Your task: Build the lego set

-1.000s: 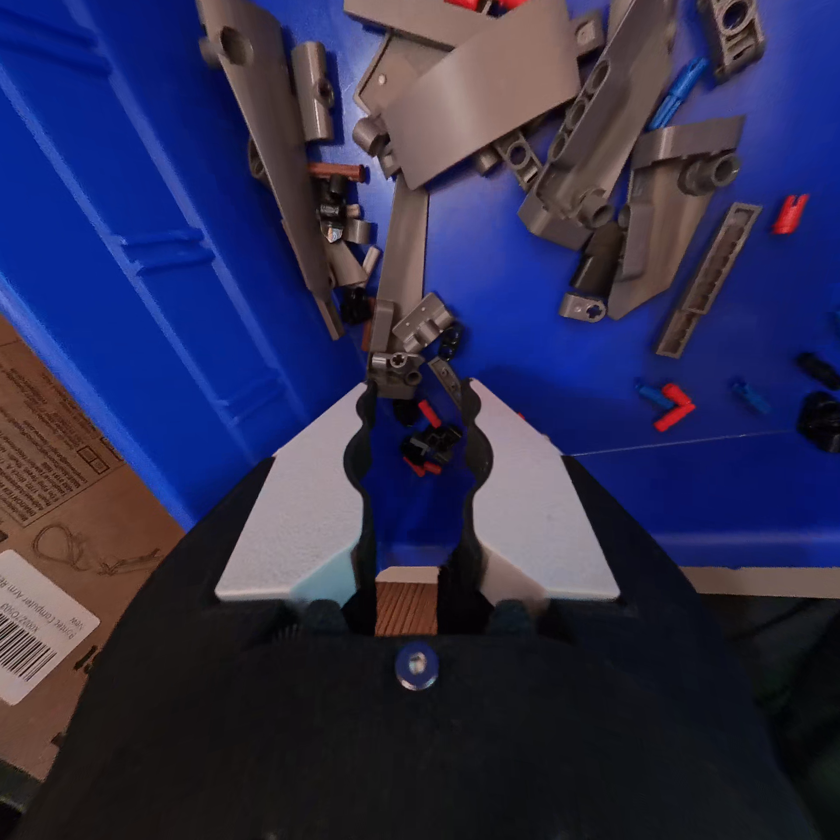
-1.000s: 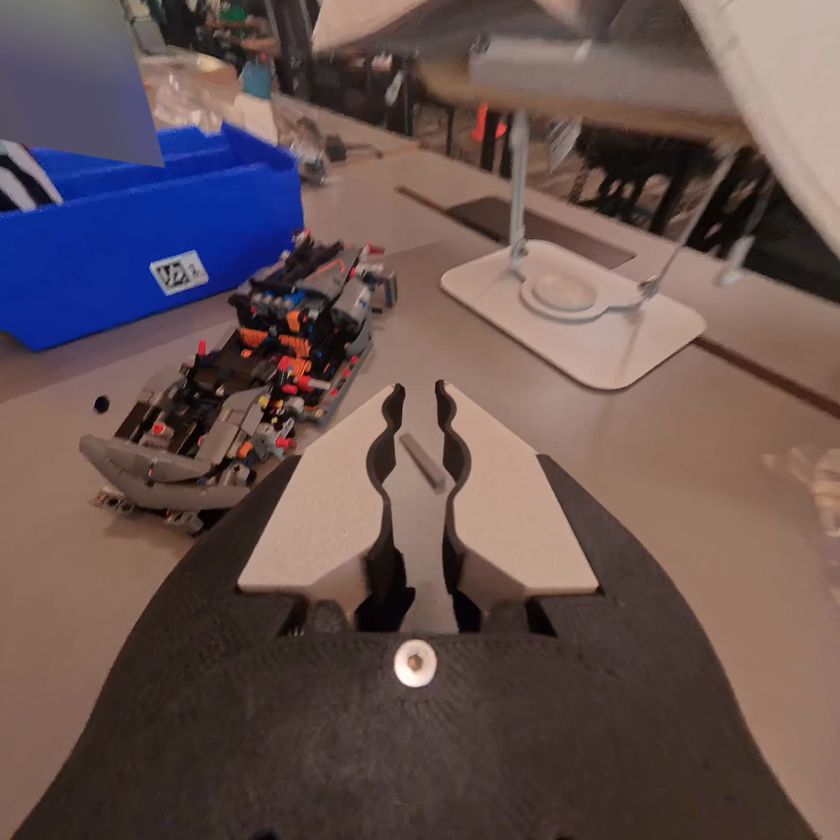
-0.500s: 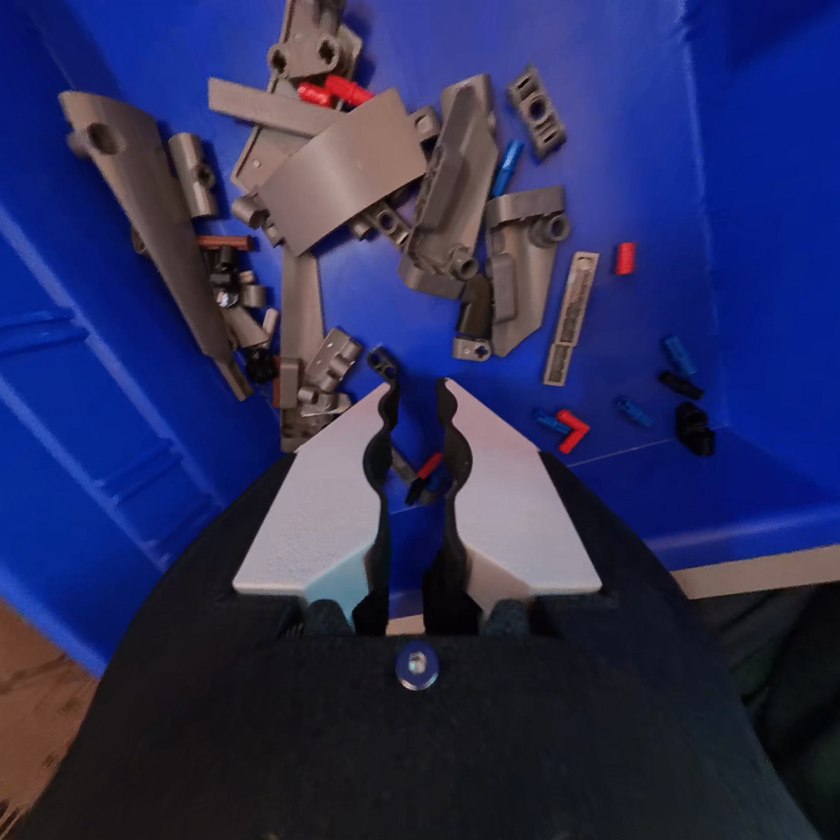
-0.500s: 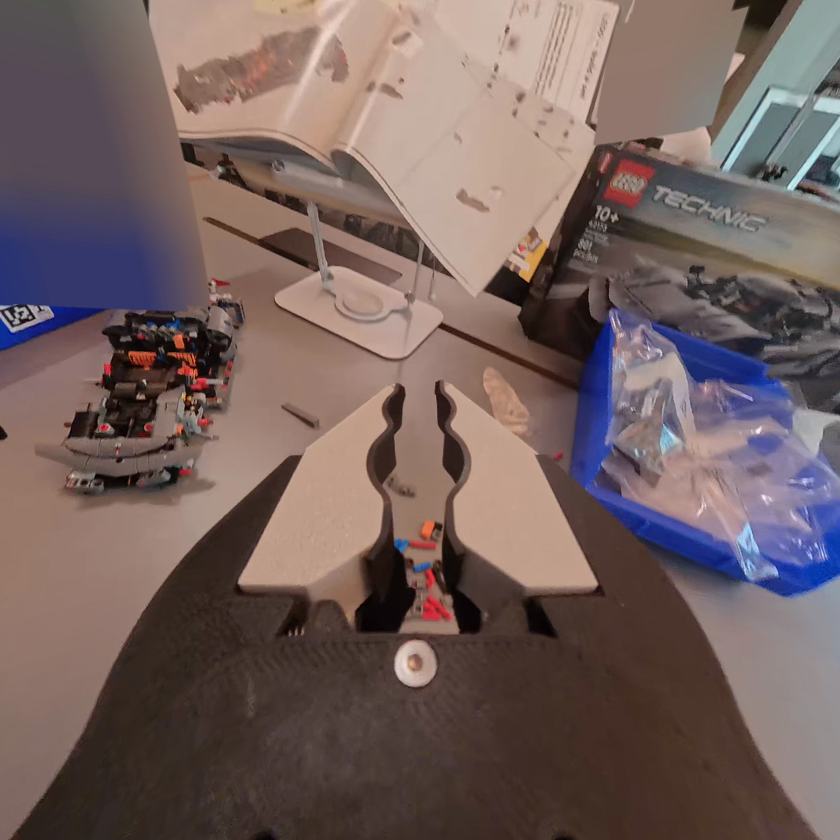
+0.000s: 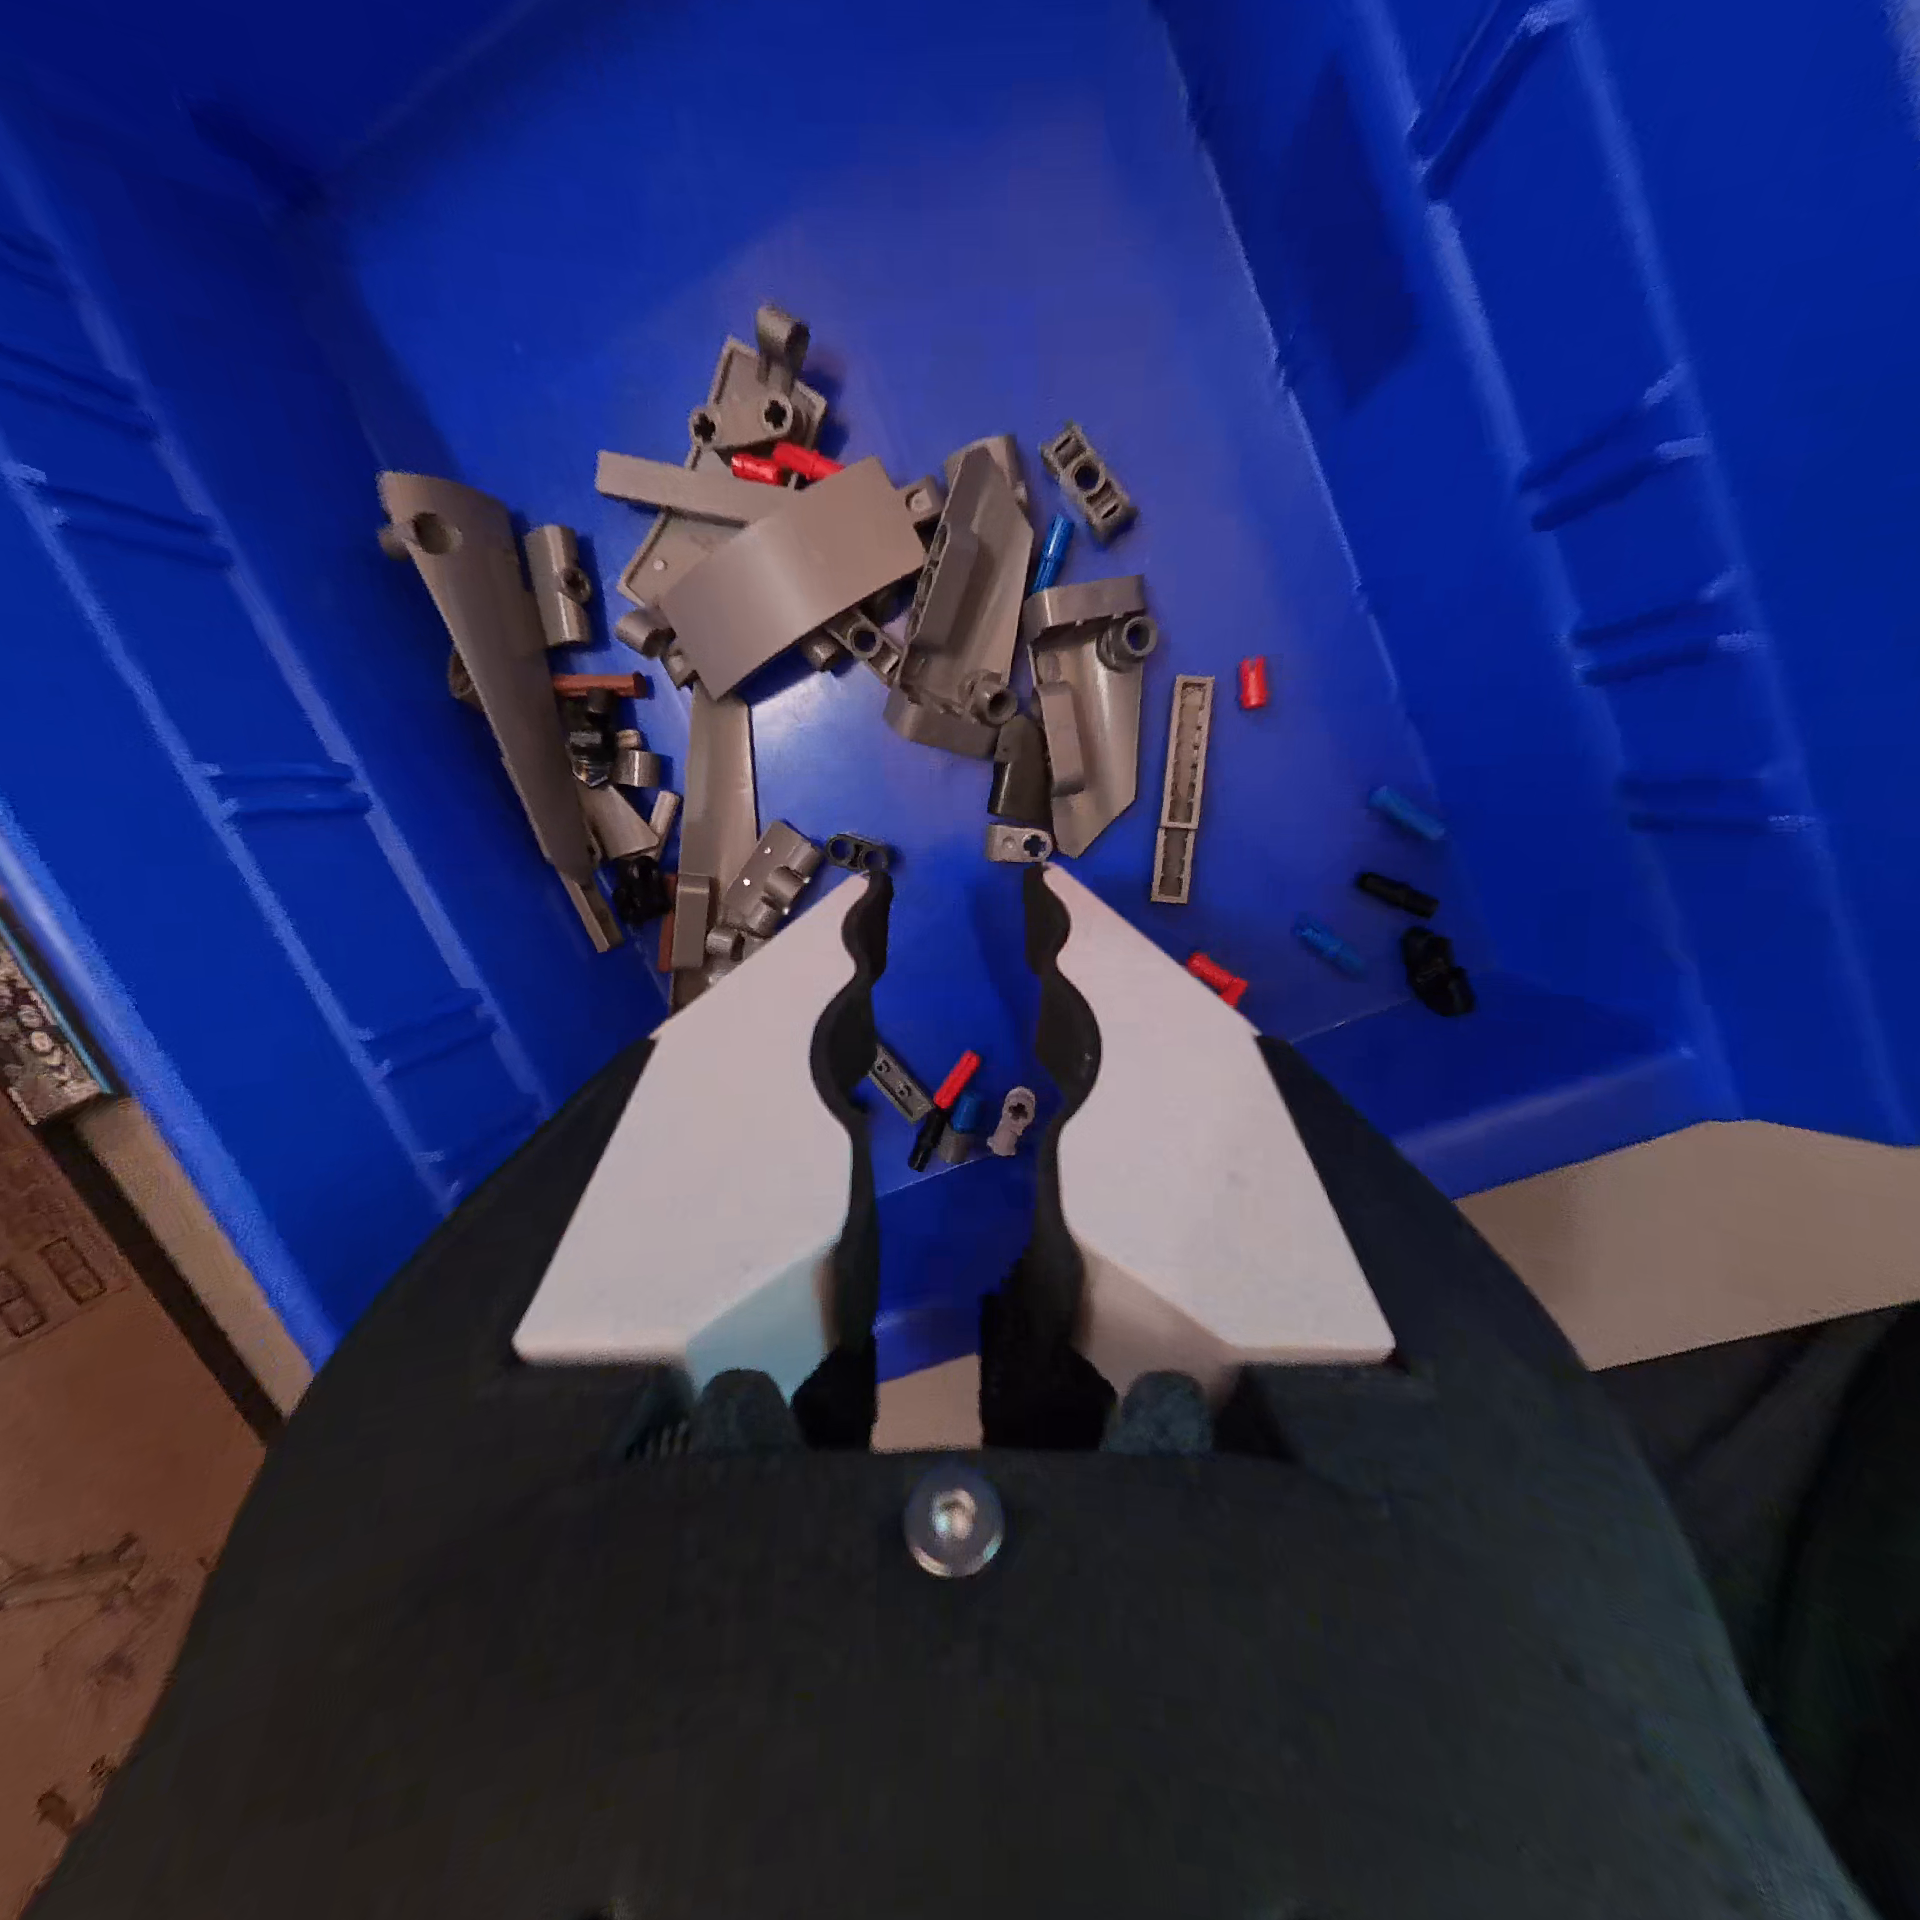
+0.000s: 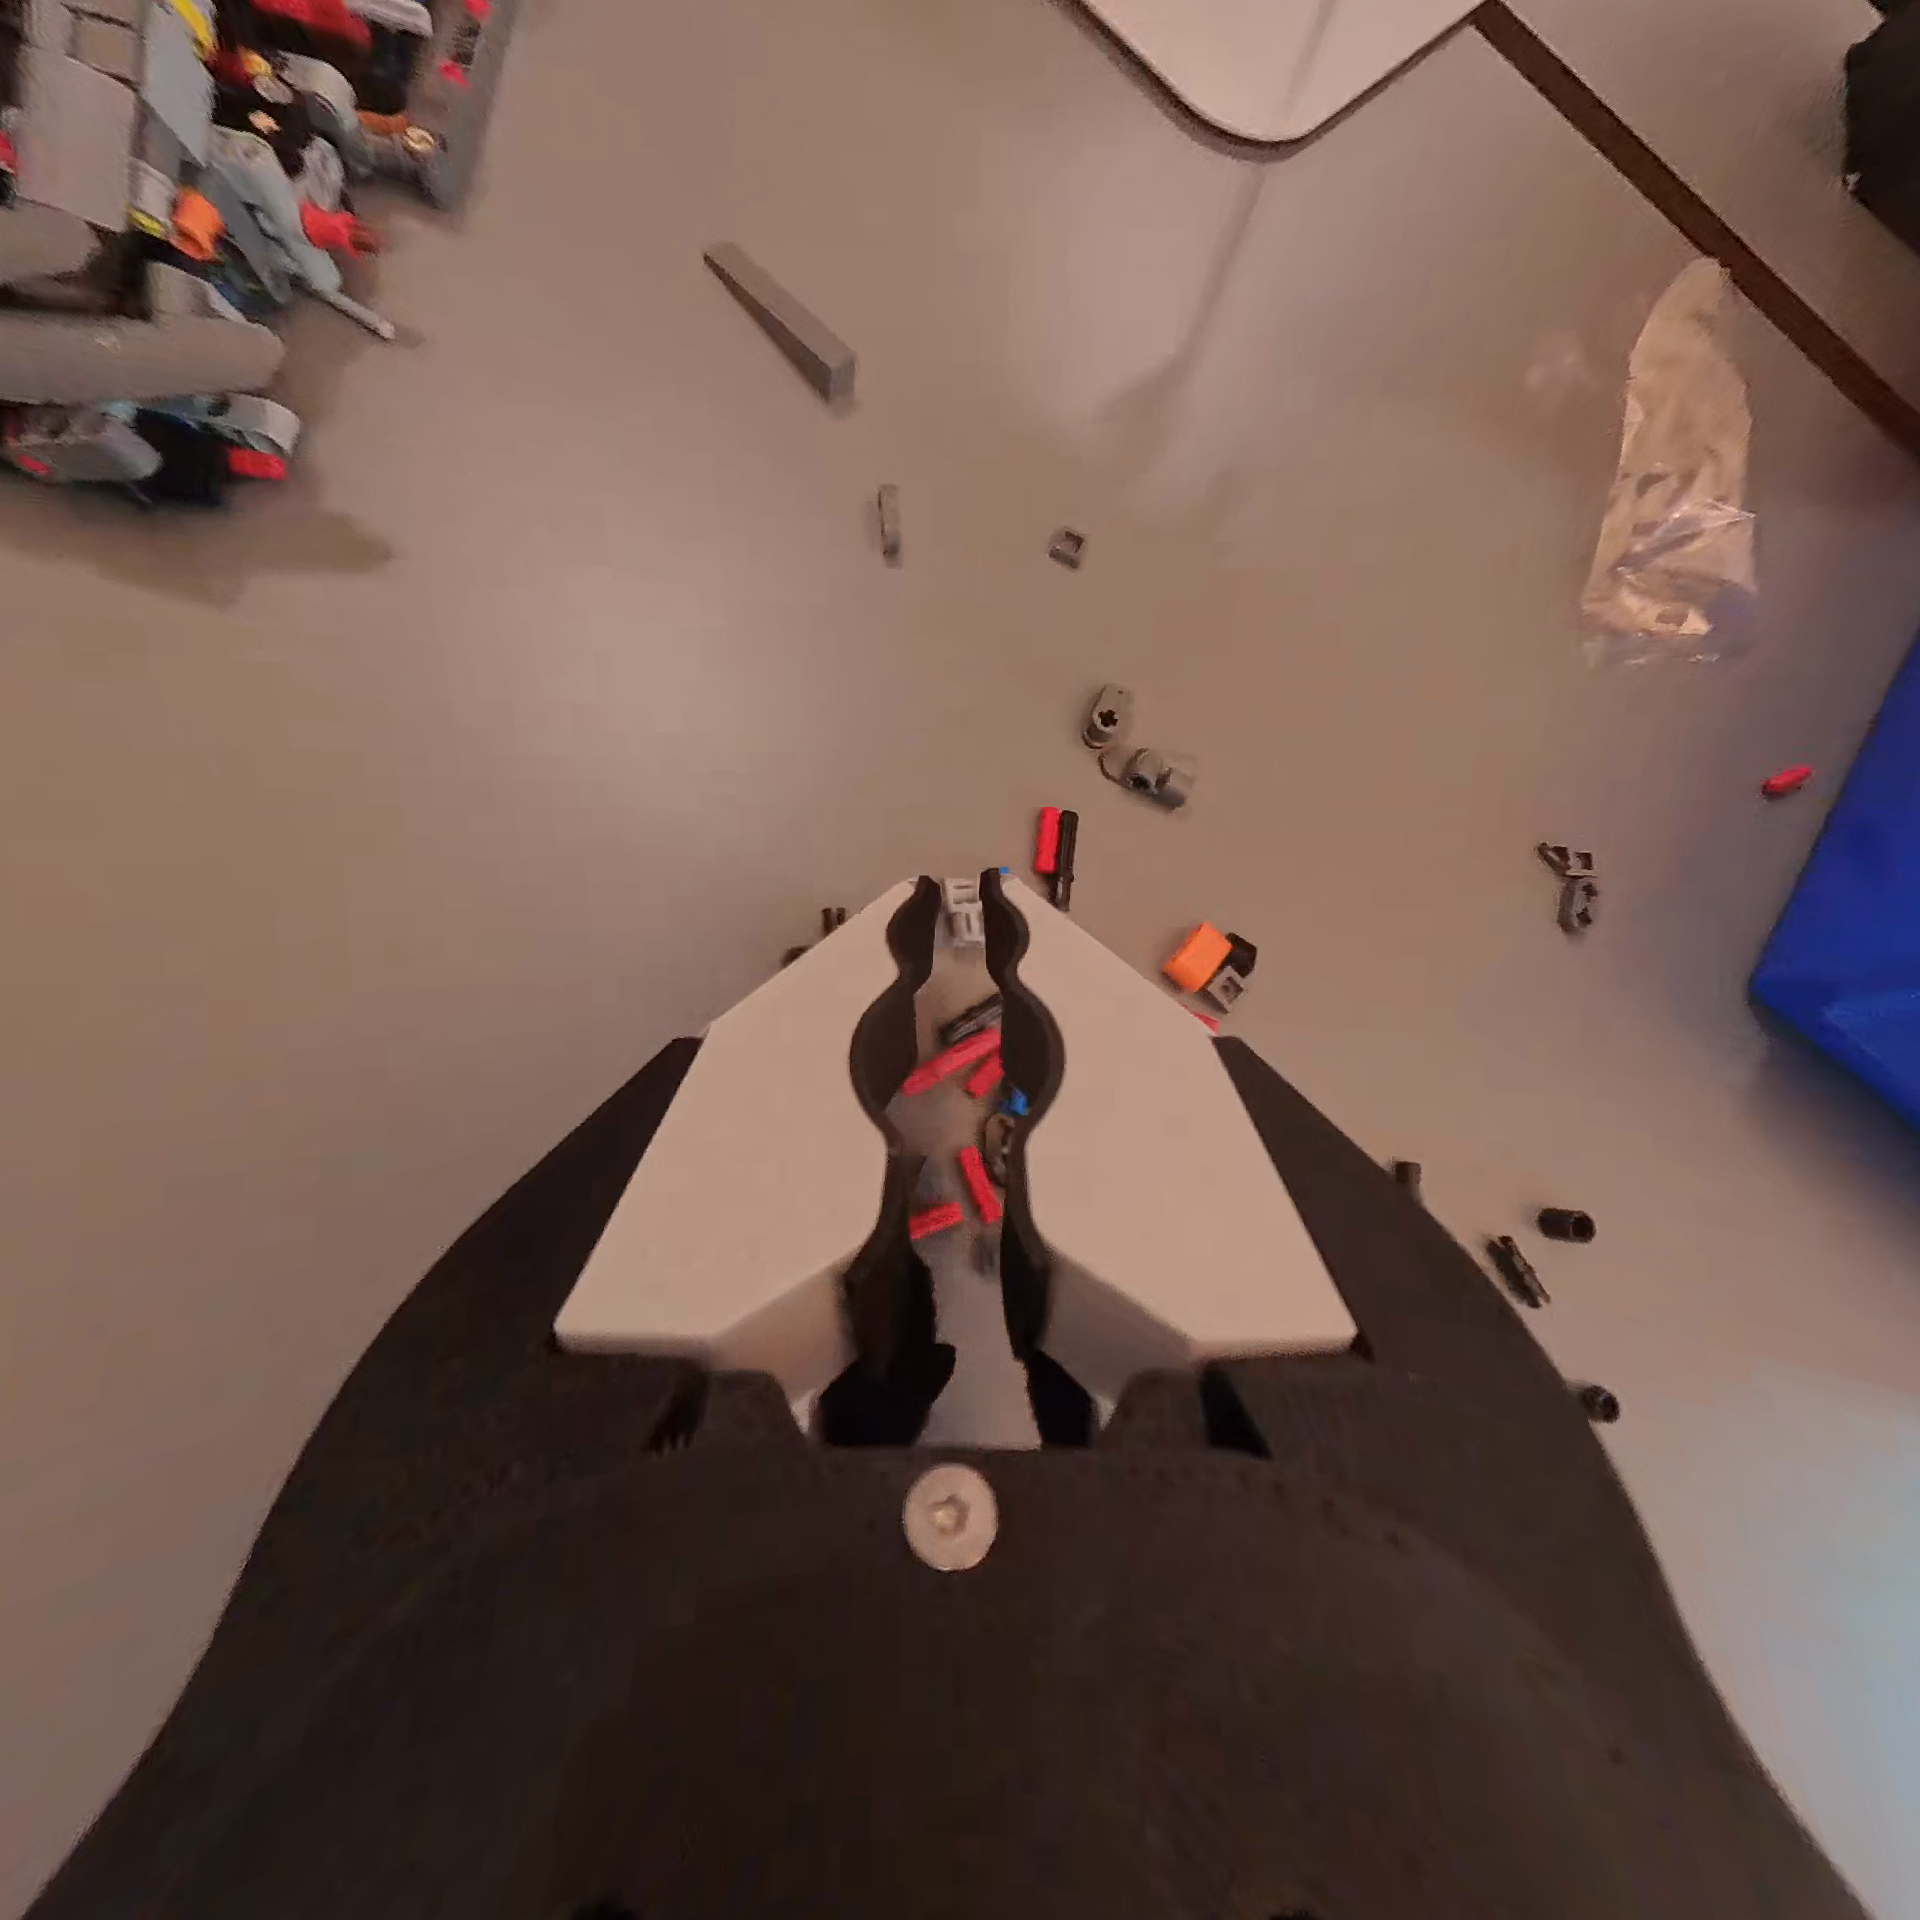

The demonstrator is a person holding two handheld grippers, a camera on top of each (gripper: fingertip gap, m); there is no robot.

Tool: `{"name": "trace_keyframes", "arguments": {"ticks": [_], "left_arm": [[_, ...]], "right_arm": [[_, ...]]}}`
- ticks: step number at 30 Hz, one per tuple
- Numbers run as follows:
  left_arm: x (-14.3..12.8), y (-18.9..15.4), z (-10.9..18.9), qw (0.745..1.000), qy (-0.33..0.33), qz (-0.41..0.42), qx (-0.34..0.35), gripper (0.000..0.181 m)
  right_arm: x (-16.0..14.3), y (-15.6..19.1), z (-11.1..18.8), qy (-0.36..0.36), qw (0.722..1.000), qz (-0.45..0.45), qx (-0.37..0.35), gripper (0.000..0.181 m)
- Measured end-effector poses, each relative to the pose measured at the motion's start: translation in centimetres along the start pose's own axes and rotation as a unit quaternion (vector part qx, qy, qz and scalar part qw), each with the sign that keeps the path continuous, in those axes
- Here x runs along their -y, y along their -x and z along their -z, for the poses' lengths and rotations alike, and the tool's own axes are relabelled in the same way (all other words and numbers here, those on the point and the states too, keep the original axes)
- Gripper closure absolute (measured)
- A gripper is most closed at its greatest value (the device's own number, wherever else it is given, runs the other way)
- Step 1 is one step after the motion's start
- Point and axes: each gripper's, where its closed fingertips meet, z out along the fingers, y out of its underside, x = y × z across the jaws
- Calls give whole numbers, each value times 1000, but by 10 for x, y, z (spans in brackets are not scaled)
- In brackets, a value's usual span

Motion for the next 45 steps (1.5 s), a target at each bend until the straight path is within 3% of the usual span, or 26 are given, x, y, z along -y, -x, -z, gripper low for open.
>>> {"name": "trace_keyframes", "arguments": {"ticks": [1,7,11,19,25,31,36,40,45], "left_arm": [[4,-1,5,1000,-13,-5,1,155],[52,-6,44,987,-154,-44,28,147],[74,-15,64,974,-204,-78,53,149],[95,-46,65,963,-247,-105,30,156],[107,-88,63,951,-283,-127,-14,158],[117,-118,65,937,-310,-157,-37,181],[129,-168,82,913,-354,-179,-96,181],[126,-208,76,904,-350,-207,-134,181],[127,-224,70,901,-346,-245,-88,181]], "right_arm": [[-3,-1,-2,9,1000,7,-4,174],[-16,0,-12,33,999,6,10,175],[-17,-1,-16,24,1000,-8,17,176],[-10,3,-19,-2,999,-24,42,177],[13,9,-3,-42,998,-12,44,177],[41,37,15,-71,995,16,69,177],[50,68,18,-74,992,34,99,177],[47,90,13,-63,990,49,116,177],[46,100,10,-64,989,52,126,177]]}}
